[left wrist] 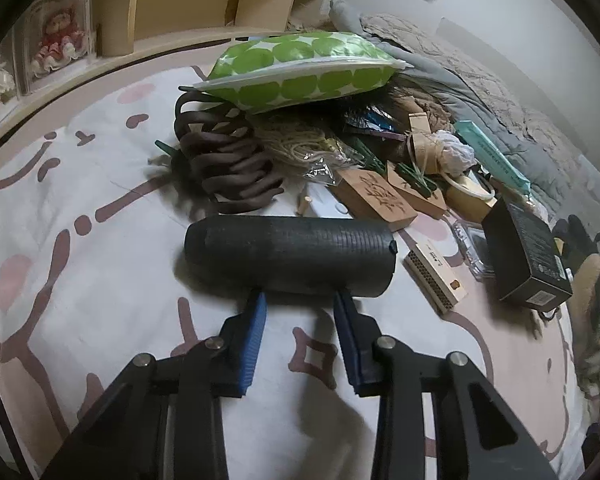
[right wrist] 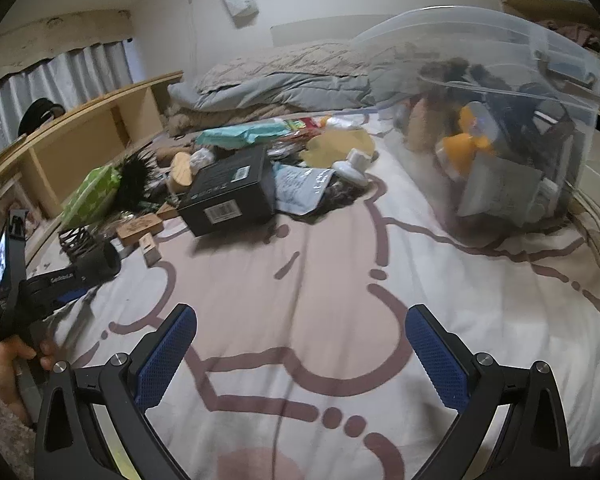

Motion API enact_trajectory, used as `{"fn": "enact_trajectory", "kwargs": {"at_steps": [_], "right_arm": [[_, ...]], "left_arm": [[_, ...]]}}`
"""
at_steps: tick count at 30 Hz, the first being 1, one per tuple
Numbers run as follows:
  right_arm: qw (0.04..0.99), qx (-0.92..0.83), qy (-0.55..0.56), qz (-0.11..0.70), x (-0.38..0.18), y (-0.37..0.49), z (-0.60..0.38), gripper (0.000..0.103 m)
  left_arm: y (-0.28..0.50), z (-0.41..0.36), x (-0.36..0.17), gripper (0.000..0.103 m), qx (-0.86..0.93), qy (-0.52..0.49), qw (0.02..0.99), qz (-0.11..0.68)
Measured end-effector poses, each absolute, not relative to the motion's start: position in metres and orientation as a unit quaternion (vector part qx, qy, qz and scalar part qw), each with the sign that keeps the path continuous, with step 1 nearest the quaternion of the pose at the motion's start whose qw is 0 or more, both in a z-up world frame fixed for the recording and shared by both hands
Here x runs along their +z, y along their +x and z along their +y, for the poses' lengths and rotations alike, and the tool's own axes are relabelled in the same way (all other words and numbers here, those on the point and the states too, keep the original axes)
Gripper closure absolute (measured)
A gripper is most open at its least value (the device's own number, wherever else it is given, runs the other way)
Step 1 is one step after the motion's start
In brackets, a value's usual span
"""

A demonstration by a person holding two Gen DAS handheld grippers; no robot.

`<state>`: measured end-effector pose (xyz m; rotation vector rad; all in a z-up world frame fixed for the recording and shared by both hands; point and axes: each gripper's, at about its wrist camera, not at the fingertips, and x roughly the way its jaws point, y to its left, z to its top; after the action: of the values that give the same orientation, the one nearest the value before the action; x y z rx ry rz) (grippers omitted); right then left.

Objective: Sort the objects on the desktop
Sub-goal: 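Move left tool to black foam roller while right tool approaches cream box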

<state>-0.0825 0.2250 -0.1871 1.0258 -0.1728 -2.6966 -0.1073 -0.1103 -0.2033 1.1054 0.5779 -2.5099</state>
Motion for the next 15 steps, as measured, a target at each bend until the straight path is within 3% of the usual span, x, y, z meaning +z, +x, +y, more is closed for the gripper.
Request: {"fn": "enact_trajectory", "kwargs": {"at_steps": [4,6,9,15], "right_arm": [[0.14,-0.921,0.358,-0.072,-0.182,-0.095,0.219,0.0],[0.142,-0.918,0.36,-0.089,-0.182,-0.102,0.217,0.0],[0.138,-0.914,0.368,-0.104,-0.183,-0.113,0.215,0.0],[0.138,-0.907,0.383,-0.108,-0.187,-0.128,0.207,0.0]], "left_arm": [[-0.103,-0.115,-0.203,0.063,-0.877,0.392,0.164,0.224],[-0.1,-0.118,-0.202,0.036,-0.877,0.387,0.152,0.241],[-0.097,-0.119,-0.196,0.016,-0.878,0.378,0.159,0.248],[-0.104,-0.131,-0.195,0.013,-0.874,0.373,0.183,0.254]]}}
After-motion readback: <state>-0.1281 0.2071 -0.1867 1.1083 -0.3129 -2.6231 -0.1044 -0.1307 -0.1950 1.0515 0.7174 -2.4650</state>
